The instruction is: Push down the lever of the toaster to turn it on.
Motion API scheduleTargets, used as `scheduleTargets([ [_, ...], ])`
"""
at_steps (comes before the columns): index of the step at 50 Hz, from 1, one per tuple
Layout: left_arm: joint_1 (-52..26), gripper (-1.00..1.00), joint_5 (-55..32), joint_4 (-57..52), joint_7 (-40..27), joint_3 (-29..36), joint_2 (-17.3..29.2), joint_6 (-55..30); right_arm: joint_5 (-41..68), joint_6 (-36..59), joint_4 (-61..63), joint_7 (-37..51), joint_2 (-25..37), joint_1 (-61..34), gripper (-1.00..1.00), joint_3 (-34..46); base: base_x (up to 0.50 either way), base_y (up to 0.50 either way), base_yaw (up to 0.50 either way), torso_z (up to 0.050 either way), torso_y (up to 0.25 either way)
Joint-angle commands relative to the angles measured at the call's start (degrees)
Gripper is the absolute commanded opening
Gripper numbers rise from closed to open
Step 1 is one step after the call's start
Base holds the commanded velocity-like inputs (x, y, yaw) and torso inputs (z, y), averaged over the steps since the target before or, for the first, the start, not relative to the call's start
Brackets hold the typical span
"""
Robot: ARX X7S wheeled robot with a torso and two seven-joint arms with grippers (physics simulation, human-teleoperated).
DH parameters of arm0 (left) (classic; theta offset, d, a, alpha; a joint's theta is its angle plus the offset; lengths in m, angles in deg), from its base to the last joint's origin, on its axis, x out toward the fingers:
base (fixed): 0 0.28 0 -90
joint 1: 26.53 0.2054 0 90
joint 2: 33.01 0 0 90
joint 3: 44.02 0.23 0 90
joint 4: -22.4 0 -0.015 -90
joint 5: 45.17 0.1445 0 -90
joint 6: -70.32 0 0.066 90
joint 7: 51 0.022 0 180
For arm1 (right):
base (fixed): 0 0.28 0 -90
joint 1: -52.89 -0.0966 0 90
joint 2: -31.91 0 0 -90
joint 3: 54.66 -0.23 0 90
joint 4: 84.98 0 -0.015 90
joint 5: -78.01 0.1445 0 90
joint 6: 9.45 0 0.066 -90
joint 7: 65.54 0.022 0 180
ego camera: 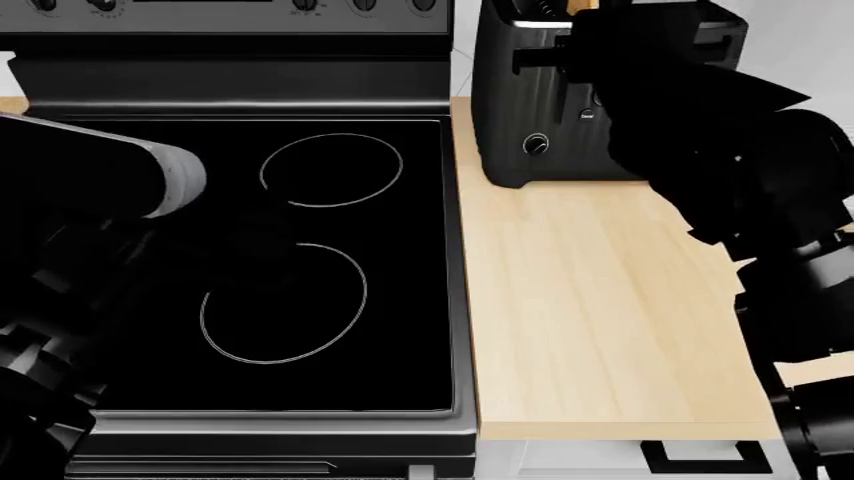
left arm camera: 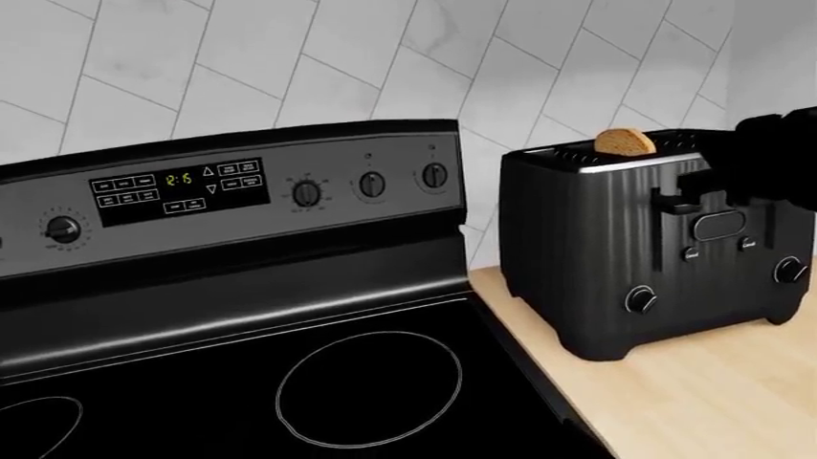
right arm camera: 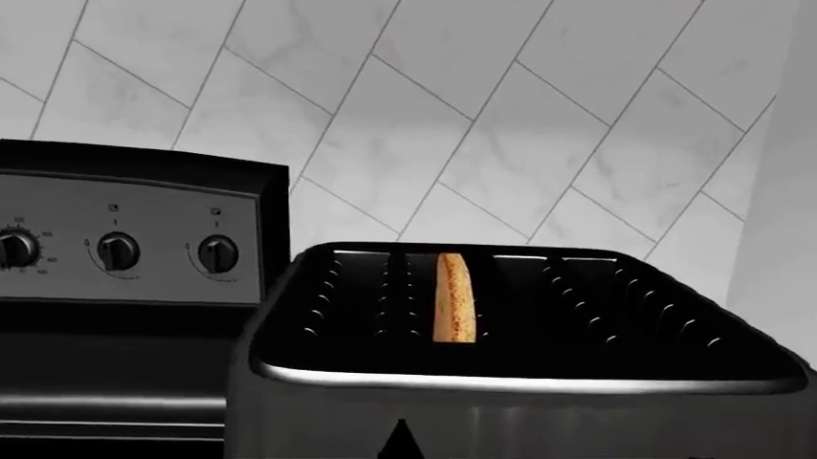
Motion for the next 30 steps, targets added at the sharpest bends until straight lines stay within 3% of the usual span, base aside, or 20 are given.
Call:
scheduleTargets([
  [1, 0.2, 1.0, 1.1, 0.3, 0.7, 0.3, -0.3, 0.0, -0.4, -0.4, -1.2, -0.5, -0.7, -0.4, -1.0, 0.3, 0.0, 0.0, 0.0, 0.0, 0.0],
  [30, 1.0, 1.0, 2.3, 0.0, 1.4, 0.5, 0.0, 0.7, -1.7, -2.1, -7.3, -2.5, -2.8, -1.4, -1.0, 0.9, 0.0, 0.0, 0.0, 0.0, 0.0],
])
